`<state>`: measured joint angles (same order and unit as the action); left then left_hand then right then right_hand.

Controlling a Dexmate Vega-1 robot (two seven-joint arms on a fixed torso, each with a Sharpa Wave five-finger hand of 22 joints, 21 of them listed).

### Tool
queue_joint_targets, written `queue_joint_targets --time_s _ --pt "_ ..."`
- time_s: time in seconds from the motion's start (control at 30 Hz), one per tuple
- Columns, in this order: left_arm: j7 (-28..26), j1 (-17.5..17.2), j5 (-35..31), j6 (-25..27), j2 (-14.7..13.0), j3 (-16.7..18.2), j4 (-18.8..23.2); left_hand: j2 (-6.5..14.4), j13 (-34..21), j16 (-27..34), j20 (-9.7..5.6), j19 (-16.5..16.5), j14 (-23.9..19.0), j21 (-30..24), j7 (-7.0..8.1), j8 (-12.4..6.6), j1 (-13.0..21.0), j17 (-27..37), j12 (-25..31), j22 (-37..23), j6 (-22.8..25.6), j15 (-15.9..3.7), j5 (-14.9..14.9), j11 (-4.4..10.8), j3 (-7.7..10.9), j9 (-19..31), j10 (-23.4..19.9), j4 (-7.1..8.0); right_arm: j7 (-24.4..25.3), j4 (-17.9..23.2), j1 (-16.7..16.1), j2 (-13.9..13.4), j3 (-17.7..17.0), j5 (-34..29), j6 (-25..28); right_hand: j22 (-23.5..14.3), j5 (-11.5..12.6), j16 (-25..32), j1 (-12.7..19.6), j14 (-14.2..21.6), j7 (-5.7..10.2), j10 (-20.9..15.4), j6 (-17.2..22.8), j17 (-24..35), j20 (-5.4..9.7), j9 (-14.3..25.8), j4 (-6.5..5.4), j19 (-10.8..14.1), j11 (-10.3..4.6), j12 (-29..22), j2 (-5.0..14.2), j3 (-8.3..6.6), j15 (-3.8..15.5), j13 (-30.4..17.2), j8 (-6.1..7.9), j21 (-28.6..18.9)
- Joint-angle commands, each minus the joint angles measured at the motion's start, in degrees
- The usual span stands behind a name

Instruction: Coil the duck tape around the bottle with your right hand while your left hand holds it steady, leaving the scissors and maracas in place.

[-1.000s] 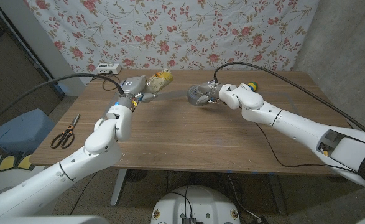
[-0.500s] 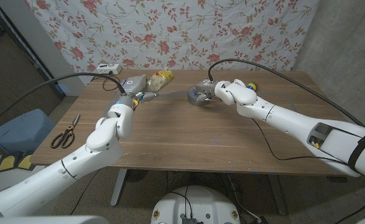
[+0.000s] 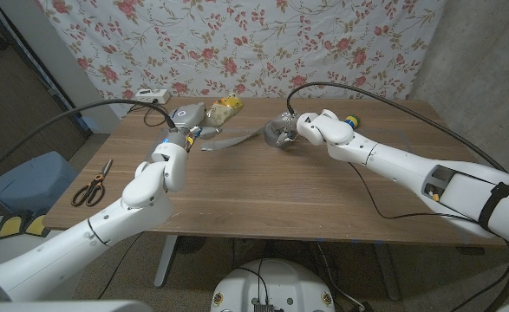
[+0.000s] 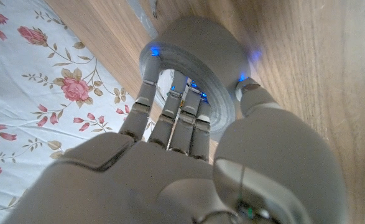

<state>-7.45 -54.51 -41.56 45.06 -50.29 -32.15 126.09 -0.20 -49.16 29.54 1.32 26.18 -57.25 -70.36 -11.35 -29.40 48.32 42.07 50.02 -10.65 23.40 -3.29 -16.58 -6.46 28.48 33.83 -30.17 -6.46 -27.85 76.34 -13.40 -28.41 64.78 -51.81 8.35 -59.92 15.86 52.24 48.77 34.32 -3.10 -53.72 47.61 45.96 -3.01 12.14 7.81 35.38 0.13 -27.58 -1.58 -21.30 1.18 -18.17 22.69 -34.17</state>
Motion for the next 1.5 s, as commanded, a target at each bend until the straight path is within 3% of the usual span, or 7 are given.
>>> queue_joint_targets --time_s 0.03,0.13,0.53,0.8,1.17,1.37,1.5 --pt "0.3 0.9 0.4 0.4 -0.2 -0.7 -0.2 10.1 -0.4 -0.3 -0.23 -0.2 -5.8 -0.4 8.99 -14.25 9.7 0.3 0.1 -0.1 9.2 -9.06 -0.2 14.01 5.84 0.3 -13.6 5.70 0.1 -2.4 0.1 0.0 -1.3 4.8 -0.1 44.0 -2.0 0.3 3.1 17.1 5.54 -3.7 10.6 2.5 3.86 0.2 -3.09 1.4 -0.18 -2.5 9.39 1.36 10.51 -2.2 0.40 -1.3" --pt "0.1 0.9 0.4 0.3 -0.2 -0.8 -0.3 10.1 -0.6 -0.4 -0.18 -0.3 -5.8 -0.4 8.95 -14.31 9.7 0.4 0.2 -0.1 9.2 -9.06 -0.2 13.97 5.86 0.3 -13.6 5.73 -1.8 -0.8 0.3 -0.6 -2.4 6.6 1.0 43.7 -2.9 0.5 1.8 16.8 3.75 -4.9 11.3 4.5 3.99 1.3 -3.91 0.5 0.18 -4.1 10.04 2.19 10.47 -3.8 0.99 -2.1" --pt "-0.8 0.9 0.5 -0.3 -0.1 -0.9 -0.3 10.1 -1.1 -0.7 -0.22 -0.3 -6.1 -0.6 8.91 -14.43 9.7 0.9 0.3 0.0 9.2 -9.07 -0.2 13.79 5.95 0.3 -13.6 5.77 -10.6 3.6 1.9 -3.0 -8.6 18.7 2.2 43.1 -3.3 1.7 1.5 15.0 4.43 -4.0 11.9 9.6 4.81 4.6 -3.98 -2.0 0.30 -7.1 10.95 3.13 10.17 -7.9 2.92 -3.4" --pt "-1.2 0.6 0.3 -0.4 -0.1 -0.8 0.0 10.0 -1.0 -0.9 -0.31 -0.2 -6.2 -0.7 8.94 -14.47 9.7 1.2 0.0 0.1 9.2 -9.09 -0.3 13.83 6.00 0.2 -13.6 5.80 -24.5 -5.8 8.5 0.0 -9.5 32.9 -0.3 42.7 -3.2 2.7 1.5 13.7 4.40 -3.3 11.5 13.2 4.69 6.9 -4.06 -3.7 0.78 -9.2 11.34 3.68 9.89 -10.9 3.96 -4.2" --pt "-1.8 0.1 0.4 -0.6 -0.2 -0.4 0.1 9.9 -1.3 -1.2 -0.37 -0.2 -6.3 -0.8 8.97 -14.55 9.8 1.7 -0.1 0.1 9.1 -9.14 -0.4 13.89 6.07 0.2 -13.7 5.83 -23.5 -13.4 7.6 0.7 -14.5 48.8 -7.1 42.1 -3.0 10.6 4.2 15.2 1.34 -3.9 12.0 24.4 2.88 13.8 -3.68 -3.8 0.48 -16.9 12.84 3.19 8.98 -20.3 8.02 -8.7" --pt "-2.1 -0.1 0.7 -1.0 -0.2 -0.1 -0.1 9.9 -1.6 -1.3 -0.37 -0.2 -6.4 -0.8 8.89 -14.58 9.8 1.9 0.0 0.1 9.2 -9.10 -0.4 13.89 6.09 0.1 -13.7 5.86 -24.5 -24.2 7.3 3.7 -18.7 59.8 -11.4 41.1 -2.4 16.0 4.0 16.3 0.83 -4.5 10.6 25.0 1.25 20.2 -6.26 -4.1 -0.90 -23.3 13.24 1.76 8.51 -28.9 11.74 -12.6" --pt "-2.3 -0.1 1.0 -1.3 -0.2 0.1 -0.3 9.9 -1.4 -1.4 -0.33 -0.2 -6.4 -0.8 8.93 -14.59 9.8 2.0 -0.2 0.1 9.1 -9.11 -0.5 13.95 6.10 0.1 -13.8 5.88 -25.6 -32.6 7.4 6.4 -22.0 66.8 -15.0 40.7 -2.1 18.2 4.3 16.8 0.34 -5.1 10.1 25.1 0.78 22.8 -6.63 -3.8 -1.24 -24.6 13.14 0.89 8.73 -30.5 13.65 -14.5"
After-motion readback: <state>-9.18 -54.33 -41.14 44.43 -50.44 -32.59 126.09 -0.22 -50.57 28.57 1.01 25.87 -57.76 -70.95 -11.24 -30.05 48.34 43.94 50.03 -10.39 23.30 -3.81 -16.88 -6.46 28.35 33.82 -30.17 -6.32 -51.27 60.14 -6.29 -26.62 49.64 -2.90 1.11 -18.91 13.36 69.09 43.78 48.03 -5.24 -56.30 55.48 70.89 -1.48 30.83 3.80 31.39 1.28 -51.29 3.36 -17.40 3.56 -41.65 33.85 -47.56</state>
